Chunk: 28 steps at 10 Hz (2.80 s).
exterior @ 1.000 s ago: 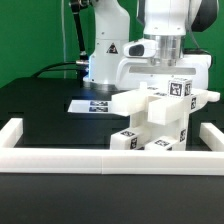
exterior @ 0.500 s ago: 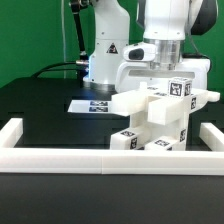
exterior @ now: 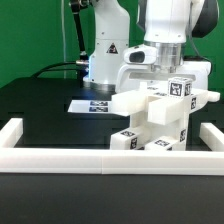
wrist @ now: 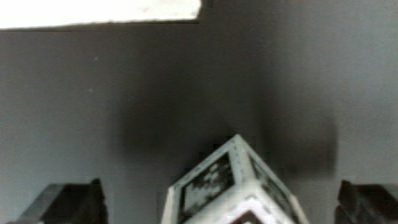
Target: Assemble chair
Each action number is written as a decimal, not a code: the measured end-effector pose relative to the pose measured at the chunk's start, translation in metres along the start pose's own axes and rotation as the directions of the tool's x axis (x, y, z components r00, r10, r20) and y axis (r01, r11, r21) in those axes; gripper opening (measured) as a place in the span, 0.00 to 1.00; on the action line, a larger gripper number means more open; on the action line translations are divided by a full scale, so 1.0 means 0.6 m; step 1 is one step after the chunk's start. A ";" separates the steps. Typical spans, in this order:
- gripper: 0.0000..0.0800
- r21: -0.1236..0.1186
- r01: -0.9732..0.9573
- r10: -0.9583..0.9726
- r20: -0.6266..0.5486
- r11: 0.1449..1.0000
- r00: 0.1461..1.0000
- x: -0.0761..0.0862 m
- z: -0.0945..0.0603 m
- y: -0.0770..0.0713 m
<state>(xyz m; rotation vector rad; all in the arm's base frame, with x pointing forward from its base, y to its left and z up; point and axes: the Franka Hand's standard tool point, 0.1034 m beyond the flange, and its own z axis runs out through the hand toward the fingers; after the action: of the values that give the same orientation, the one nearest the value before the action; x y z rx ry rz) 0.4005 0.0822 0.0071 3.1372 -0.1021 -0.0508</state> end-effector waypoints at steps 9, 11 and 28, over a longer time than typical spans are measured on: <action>0.81 -0.001 0.002 -0.002 0.002 1.000 1.000 -0.001 0.002 -0.001; 0.81 0.000 0.001 -0.001 -0.001 1.000 1.000 0.004 0.001 -0.001; 0.49 0.004 0.003 -0.003 -0.001 1.000 1.000 -0.002 -0.005 -0.004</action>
Offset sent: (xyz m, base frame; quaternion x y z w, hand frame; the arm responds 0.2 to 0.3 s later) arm -0.0039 -0.0013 0.0014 -0.0063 0.0015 -0.0048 1.0000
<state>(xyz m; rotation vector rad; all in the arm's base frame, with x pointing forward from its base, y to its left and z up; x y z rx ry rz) 0.3999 0.0845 0.0104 3.1409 -0.0971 -0.0489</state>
